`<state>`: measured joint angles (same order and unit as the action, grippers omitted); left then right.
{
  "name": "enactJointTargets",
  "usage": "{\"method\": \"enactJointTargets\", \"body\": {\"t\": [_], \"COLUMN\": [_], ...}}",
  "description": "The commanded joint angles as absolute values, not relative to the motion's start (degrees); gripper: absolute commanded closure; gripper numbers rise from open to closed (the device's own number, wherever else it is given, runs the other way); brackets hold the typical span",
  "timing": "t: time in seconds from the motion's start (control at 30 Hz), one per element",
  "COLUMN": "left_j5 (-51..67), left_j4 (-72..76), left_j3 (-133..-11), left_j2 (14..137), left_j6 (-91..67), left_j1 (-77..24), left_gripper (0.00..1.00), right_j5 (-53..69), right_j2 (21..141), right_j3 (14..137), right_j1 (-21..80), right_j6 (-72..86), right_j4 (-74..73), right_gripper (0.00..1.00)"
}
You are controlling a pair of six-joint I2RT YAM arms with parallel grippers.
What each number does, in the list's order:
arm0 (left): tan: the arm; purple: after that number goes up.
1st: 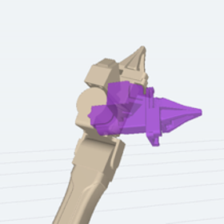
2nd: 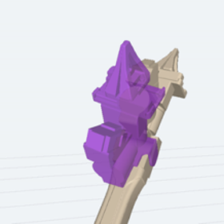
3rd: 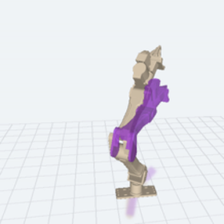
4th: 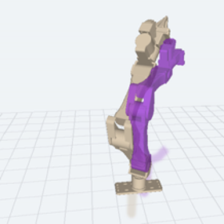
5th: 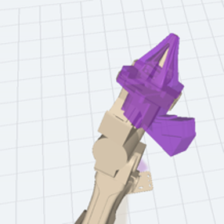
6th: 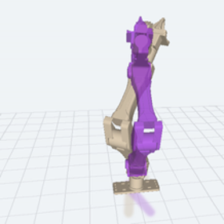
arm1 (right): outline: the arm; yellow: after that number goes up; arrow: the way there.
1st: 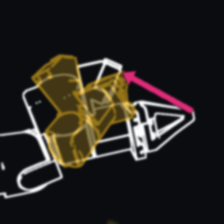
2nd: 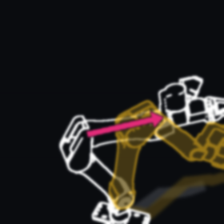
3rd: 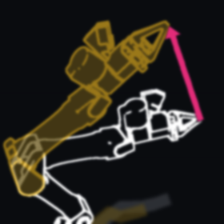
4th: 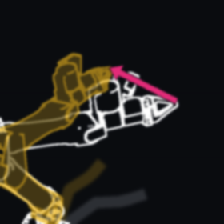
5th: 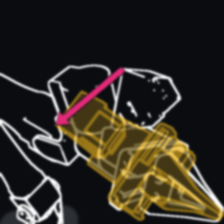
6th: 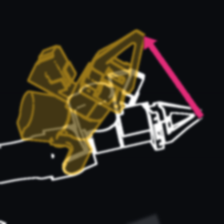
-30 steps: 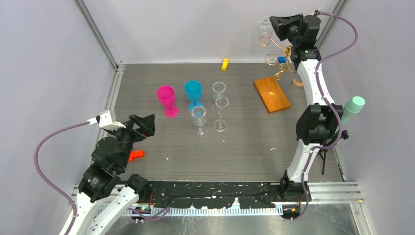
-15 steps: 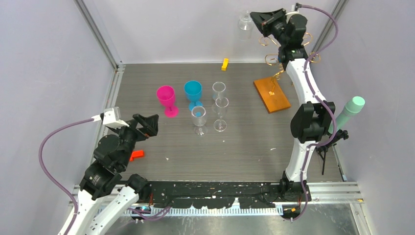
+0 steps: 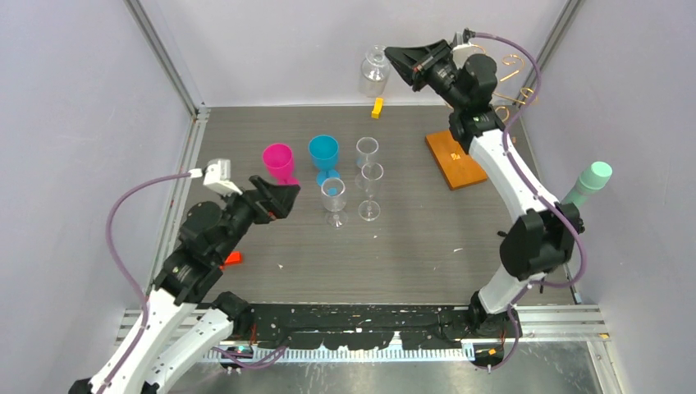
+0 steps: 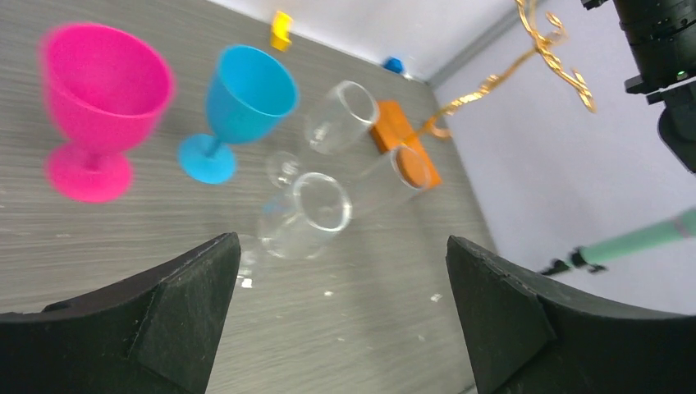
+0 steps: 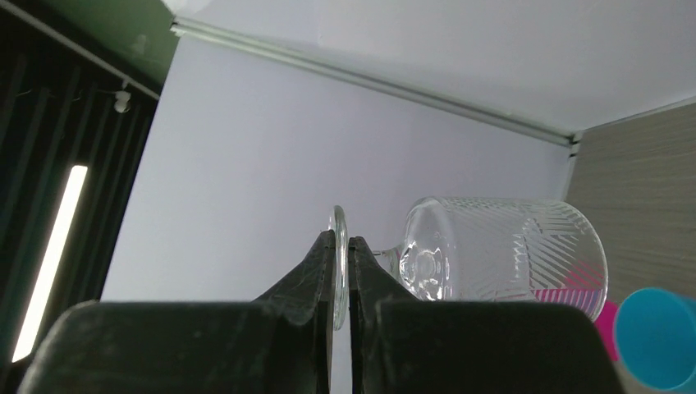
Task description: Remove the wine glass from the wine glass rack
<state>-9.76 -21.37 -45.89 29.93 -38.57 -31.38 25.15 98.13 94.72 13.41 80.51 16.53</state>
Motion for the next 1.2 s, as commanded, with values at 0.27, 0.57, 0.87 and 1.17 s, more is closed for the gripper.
{"method": "enactJointTargets", "body": {"t": [0.27, 0.57, 0.87, 1.17], "left_j5": [14.77, 18.95, 19.62, 21.96], "left_j4": [15.04, 32.80, 38.73, 49.47], "left_j3": [-44.99, -43.17, -43.65, -43.51], "left_j2": [45.22, 49.99, 52.99, 55.34], "left_j6": [-62.84, -72.69, -78.32, -91.02], "left_j1": [-31.46, -31.46, -31.46, -31.46], "left_gripper": [0.00, 0.00, 0.00, 0.16], "right_j5": [19.67, 15.10, 12.28, 10.42], "right_j2": [72.44, 62.54, 60.92, 64.43], "right_j3": [67.76, 56.77, 52.21, 49.56], "right_j1": [18.73, 23.94, 29.05, 31.92], "right_j6": [104.09, 108.16, 112.02, 115.32], "right_j4": [41.64, 42.53, 46.29, 52.32], "right_gripper": [1.00, 1.00, 1.00, 1.00]}}
